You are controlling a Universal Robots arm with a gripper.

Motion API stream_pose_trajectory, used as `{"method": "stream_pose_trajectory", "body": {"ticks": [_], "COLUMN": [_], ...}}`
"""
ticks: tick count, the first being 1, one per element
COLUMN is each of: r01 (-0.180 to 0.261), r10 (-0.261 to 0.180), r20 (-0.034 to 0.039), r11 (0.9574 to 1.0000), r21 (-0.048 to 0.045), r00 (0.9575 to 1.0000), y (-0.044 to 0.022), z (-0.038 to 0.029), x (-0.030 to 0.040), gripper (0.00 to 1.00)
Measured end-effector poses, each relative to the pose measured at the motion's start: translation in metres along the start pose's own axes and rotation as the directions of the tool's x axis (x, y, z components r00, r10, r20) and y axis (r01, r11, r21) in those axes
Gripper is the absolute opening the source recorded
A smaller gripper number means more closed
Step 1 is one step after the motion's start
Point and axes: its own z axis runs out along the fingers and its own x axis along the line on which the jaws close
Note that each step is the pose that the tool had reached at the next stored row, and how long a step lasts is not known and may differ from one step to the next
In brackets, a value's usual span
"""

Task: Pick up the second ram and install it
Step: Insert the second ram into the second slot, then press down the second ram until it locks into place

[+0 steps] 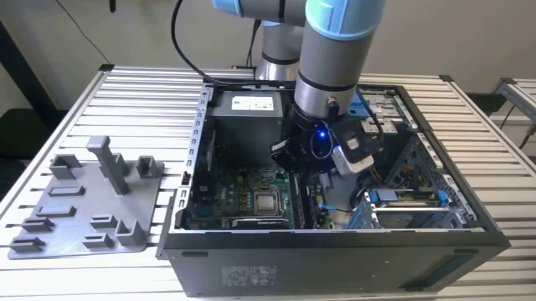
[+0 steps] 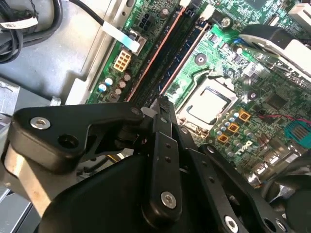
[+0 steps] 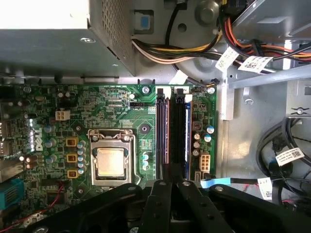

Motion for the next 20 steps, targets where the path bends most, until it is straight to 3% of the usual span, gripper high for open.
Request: {"method": "stream_pose_trajectory", "body": {"ticks": [16,20], "r01": [0.002,0.048], "r10": [-0.002,-0.048], "r20": [-0.0001,-0.0001], "r11": [1.0000,0.9988], "r21": [0.0002,-0.0004], "r00": [1.0000,0.9988], "y": [0.0000,0.0000], "z": [0.0000,0.0000], "x": [0.0009,0.0010], "gripper": [0.11,0.11]}}
